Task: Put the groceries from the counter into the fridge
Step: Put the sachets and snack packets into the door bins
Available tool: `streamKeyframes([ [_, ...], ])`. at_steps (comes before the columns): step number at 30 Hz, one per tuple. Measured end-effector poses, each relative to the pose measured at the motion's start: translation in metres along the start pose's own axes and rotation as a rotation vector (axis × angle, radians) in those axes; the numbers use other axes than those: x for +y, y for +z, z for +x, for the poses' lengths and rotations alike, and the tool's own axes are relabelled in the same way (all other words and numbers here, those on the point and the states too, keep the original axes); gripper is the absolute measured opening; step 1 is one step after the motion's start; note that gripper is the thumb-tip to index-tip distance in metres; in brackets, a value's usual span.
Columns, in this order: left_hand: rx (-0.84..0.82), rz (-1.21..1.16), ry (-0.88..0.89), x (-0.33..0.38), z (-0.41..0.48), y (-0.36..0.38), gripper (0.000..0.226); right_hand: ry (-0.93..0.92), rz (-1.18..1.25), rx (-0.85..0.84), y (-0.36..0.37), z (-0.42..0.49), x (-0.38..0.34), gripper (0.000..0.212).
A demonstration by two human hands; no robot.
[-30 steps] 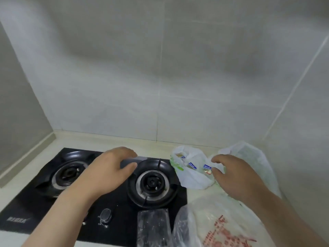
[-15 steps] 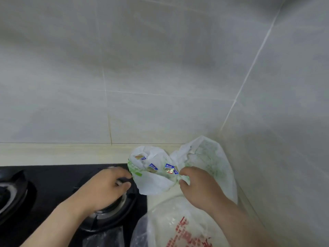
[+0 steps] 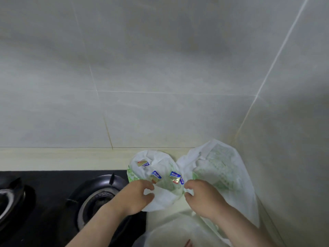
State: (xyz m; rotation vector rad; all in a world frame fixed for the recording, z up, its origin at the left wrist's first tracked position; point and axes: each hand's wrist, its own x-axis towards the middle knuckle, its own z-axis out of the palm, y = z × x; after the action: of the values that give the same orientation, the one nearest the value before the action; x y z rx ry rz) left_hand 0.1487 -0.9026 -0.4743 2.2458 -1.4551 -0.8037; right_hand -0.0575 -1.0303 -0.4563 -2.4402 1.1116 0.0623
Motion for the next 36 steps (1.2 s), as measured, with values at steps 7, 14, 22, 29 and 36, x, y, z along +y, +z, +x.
streamKeyframes([
  [7,-0.026,0.117,0.039,-0.015,0.063,0.019,0.038,-0.049,-0.013,-0.046,0.012,0.06,0.012,0.027],
  [14,-0.112,0.404,0.092,-0.053,0.111,0.038,0.031,-0.048,0.005,-0.073,0.043,0.122,0.019,0.023],
  [22,-0.207,0.51,-0.002,-0.069,0.117,0.054,0.032,-0.005,-0.077,-0.074,0.07,0.164,0.034,0.019],
  [29,-0.093,0.285,-0.094,-0.073,0.121,0.058,0.005,-0.007,-0.053,-0.085,0.092,0.17,0.048,0.019],
  [36,0.047,0.225,-0.204,-0.064,0.136,0.06,0.027,-0.018,0.024,-0.013,0.1,0.169,0.057,0.025],
])
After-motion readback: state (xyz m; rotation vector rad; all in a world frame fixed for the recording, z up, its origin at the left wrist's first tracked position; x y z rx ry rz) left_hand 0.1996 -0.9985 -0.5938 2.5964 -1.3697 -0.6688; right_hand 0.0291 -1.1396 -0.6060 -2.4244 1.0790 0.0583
